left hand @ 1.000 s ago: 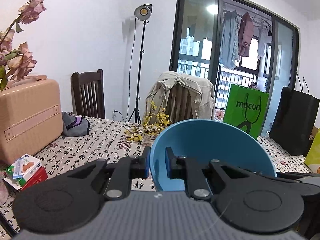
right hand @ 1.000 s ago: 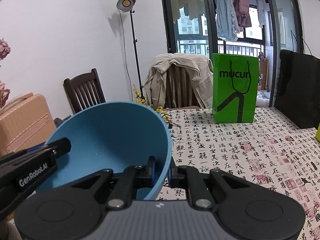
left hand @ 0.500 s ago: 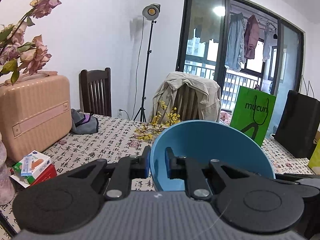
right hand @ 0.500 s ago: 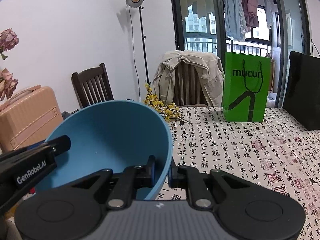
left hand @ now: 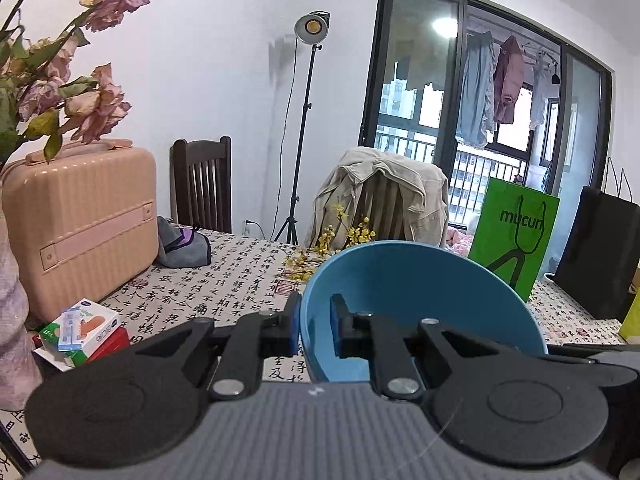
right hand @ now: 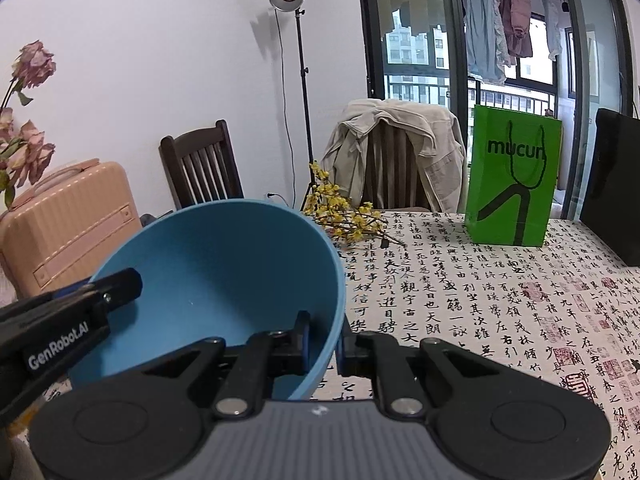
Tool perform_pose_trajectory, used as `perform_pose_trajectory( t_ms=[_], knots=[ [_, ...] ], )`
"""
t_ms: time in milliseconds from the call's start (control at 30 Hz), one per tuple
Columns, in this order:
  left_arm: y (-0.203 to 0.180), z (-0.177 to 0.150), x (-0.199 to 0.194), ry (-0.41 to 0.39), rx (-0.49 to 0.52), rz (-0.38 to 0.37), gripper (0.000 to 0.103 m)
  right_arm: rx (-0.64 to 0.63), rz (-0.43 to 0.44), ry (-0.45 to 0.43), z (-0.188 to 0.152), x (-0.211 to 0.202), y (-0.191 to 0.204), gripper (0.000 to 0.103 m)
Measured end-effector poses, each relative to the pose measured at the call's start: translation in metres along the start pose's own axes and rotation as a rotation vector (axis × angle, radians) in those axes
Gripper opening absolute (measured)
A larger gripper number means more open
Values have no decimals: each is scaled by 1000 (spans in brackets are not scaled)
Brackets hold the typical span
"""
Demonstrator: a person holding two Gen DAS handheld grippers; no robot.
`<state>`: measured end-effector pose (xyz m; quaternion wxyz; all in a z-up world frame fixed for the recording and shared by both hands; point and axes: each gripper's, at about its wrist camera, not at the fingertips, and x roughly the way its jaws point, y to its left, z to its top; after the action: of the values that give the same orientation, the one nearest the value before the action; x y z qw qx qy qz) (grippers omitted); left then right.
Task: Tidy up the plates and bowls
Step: 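Carry the blue bowl over the tablecloth toward the other blue bowls with both grippers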
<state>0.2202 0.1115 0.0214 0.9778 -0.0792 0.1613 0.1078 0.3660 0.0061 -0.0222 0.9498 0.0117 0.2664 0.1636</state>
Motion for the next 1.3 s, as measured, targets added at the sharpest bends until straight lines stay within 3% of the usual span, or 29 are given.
perform_pose_trajectory(
  t_ms=[1000, 1300],
  knots=[
    [58, -23, -25, -25, -67, 74, 15, -75, 119, 26, -22, 1, 52, 12],
    [64, -33, -43, -85, -40, 150, 15, -103, 184, 46, -29, 3, 68, 13]
  ],
)
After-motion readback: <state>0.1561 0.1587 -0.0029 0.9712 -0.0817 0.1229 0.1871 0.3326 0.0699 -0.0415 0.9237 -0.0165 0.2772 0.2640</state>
